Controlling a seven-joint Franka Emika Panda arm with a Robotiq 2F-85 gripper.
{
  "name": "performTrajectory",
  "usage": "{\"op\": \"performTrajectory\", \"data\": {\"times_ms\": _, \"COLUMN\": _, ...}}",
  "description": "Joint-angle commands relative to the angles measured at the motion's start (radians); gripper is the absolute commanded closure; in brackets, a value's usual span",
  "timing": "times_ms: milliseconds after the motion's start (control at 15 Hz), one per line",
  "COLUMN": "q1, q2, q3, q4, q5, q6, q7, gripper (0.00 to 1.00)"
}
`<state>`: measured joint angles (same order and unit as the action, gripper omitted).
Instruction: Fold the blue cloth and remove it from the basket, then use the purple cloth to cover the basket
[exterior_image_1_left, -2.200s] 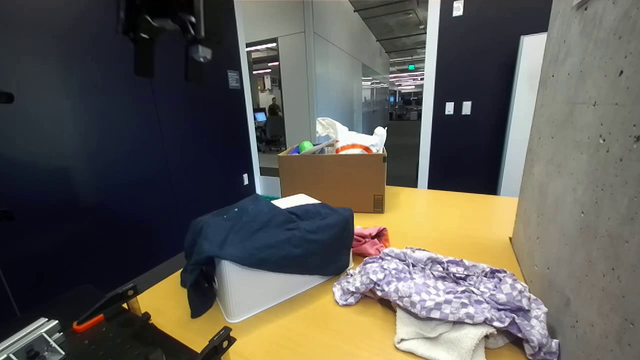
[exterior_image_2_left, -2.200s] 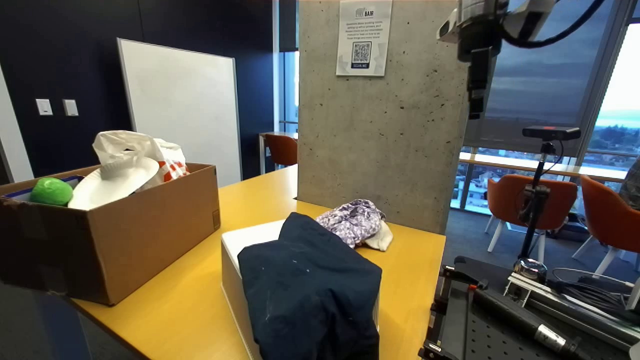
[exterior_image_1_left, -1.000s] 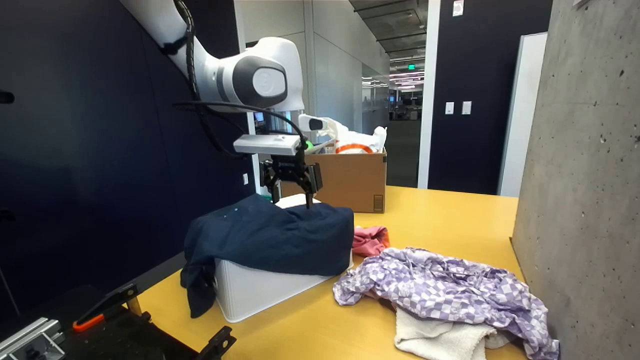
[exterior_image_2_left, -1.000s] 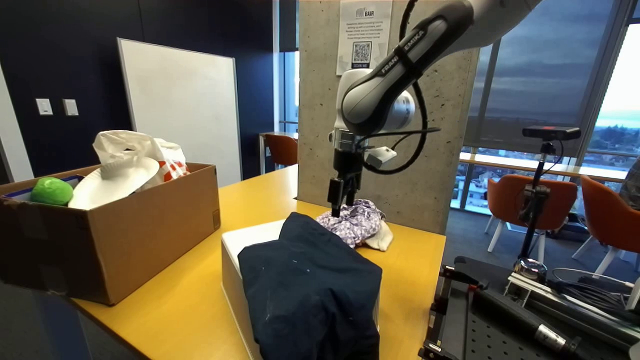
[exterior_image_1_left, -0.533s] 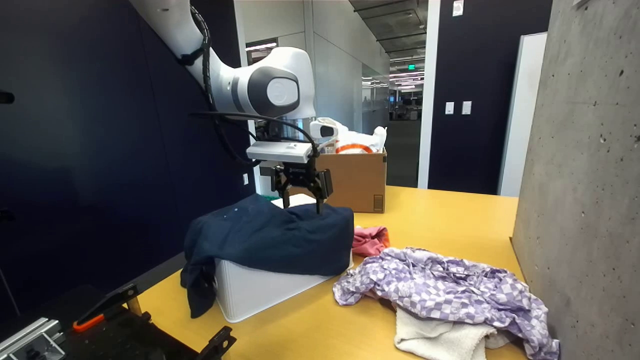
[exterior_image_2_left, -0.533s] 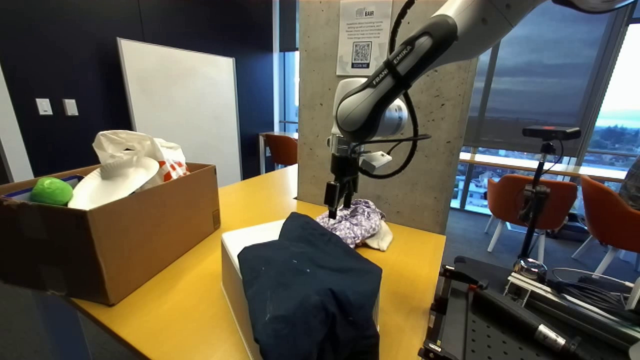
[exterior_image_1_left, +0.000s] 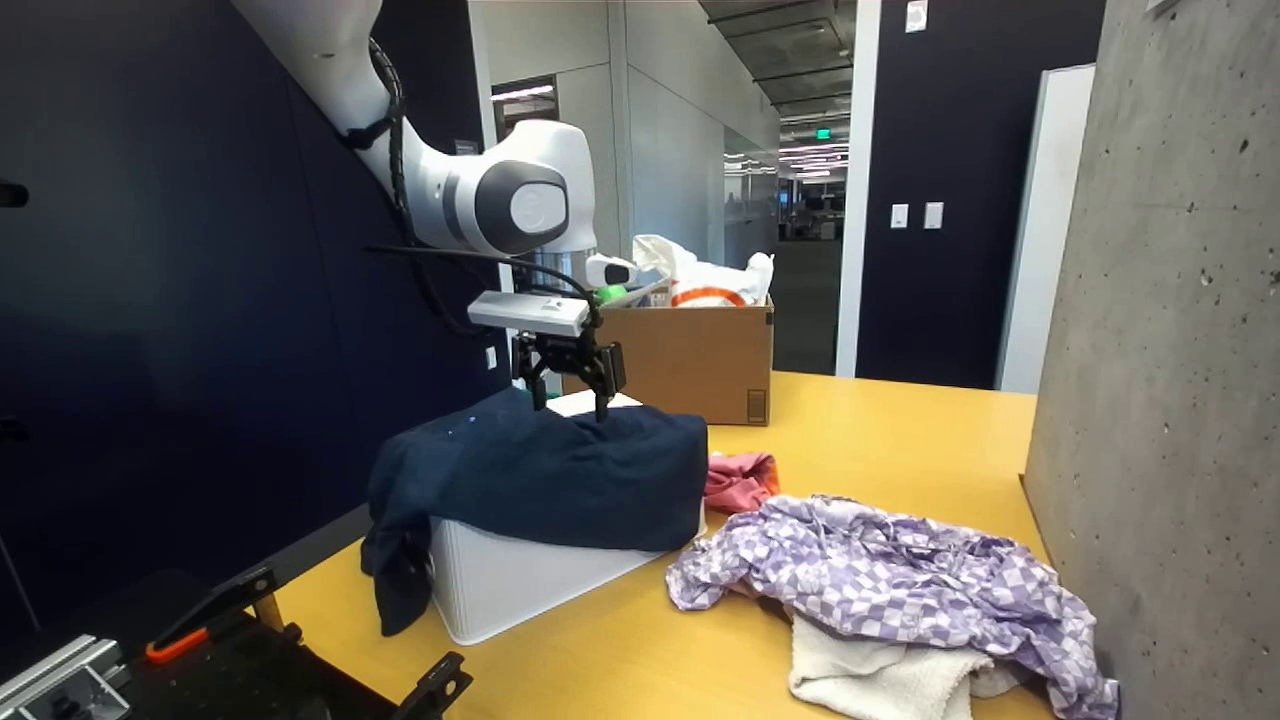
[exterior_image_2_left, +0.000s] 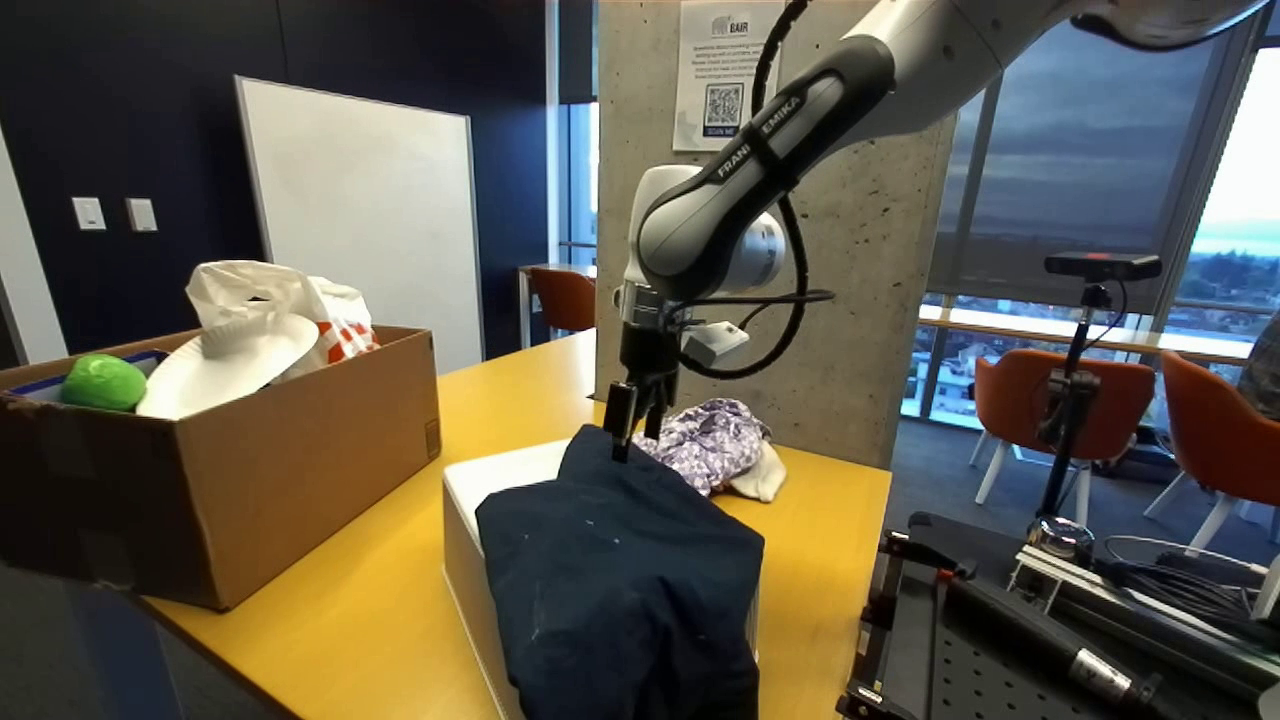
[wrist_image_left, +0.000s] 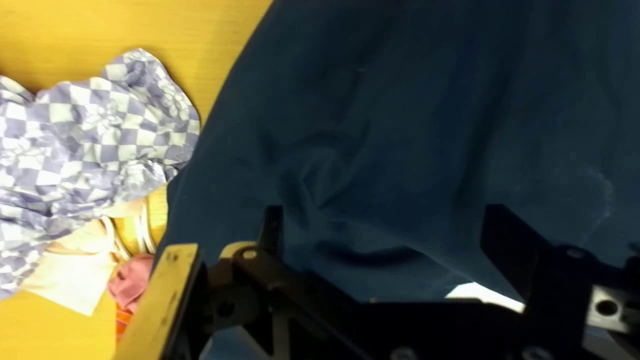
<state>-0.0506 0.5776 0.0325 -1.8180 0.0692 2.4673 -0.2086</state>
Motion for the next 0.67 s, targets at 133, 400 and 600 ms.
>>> {"op": "performTrajectory", "data": {"times_ms": 133, "q1": 0.016, "q2": 0.167, "q3": 0.036, "q4": 0.173, "q5": -0.018, "q6": -0.027, "q7": -0.011, "gripper": 0.0}}
{"op": "performTrajectory", "data": {"times_ms": 400, "q1": 0.026, "q2": 0.222, "q3": 0.042, "q4": 0.228, "q5": -0.027, "q6": -0.041, "q7": -0.008, "gripper": 0.32}}
{"op": "performTrajectory", "data": {"times_ms": 600, "q1": 0.029, "q2": 0.197, "q3": 0.048, "q4": 0.217, "q5": -0.024, "q6": -0.039, "q7": -0.008, "gripper": 0.57}}
